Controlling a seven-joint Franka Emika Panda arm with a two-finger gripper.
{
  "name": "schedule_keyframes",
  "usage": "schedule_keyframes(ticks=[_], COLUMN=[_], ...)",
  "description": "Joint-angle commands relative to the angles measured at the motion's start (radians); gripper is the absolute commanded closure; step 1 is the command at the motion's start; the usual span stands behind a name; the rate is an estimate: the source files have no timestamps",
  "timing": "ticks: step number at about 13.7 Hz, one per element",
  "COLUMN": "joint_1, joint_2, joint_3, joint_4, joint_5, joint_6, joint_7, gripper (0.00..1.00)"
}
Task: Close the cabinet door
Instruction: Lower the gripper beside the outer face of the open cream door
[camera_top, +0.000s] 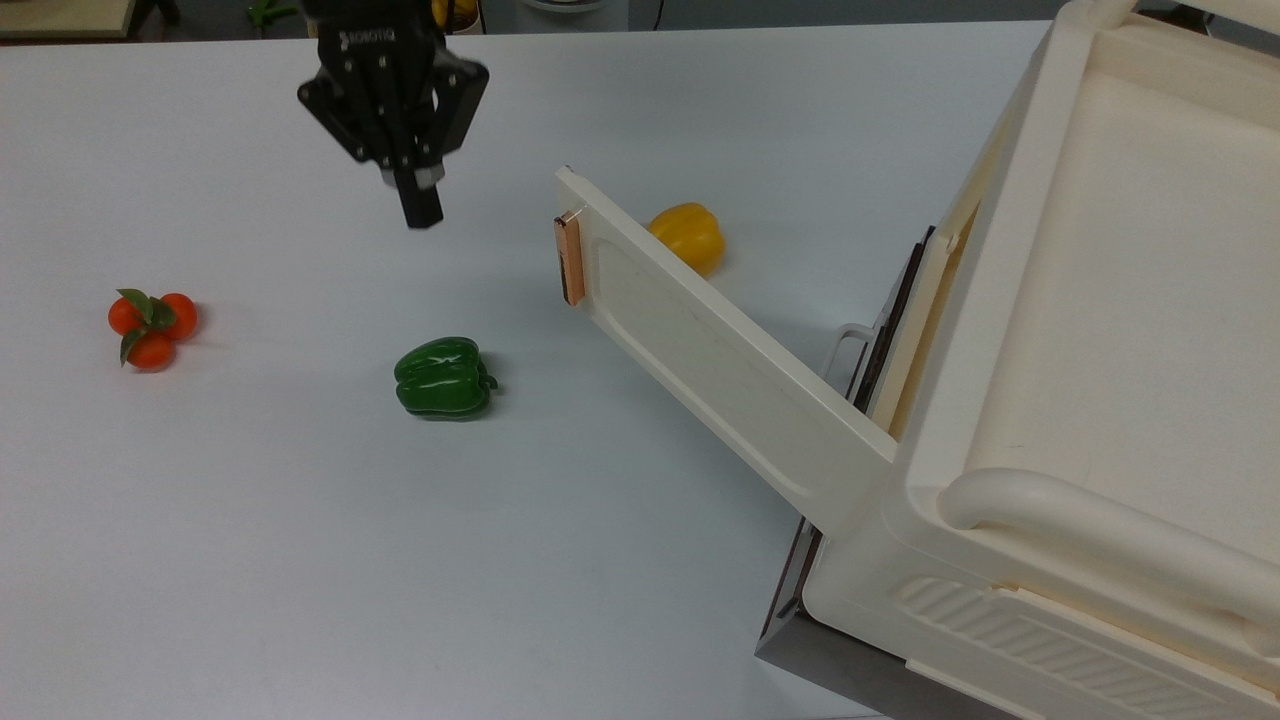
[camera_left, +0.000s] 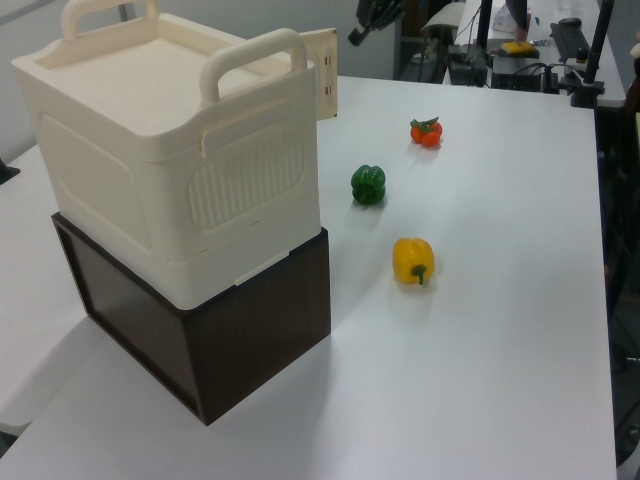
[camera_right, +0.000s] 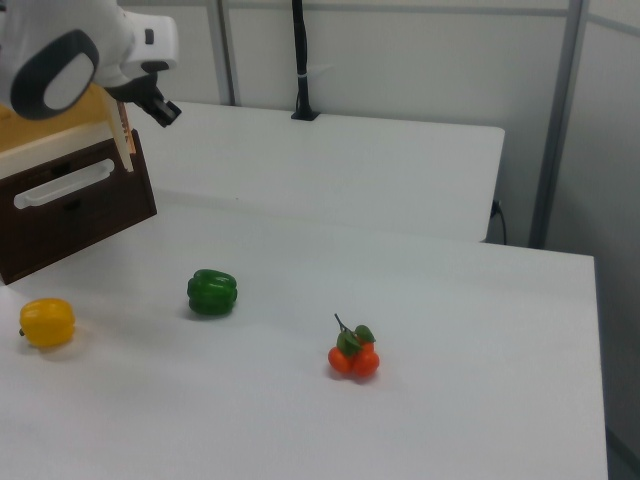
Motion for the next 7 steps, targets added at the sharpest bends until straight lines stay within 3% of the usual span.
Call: schedule_keyframes(ticks=[1,7], joint_1=[0.015,0.056], joint_2=[0.055,0.086], joint_3=[0.006,0.011], joint_4=[0.0,-0.004], joint_5=[0.056,0.051], joint_6=[0.138,0.188], joint_7=[0.015,0.012], gripper=[1.0,1.0])
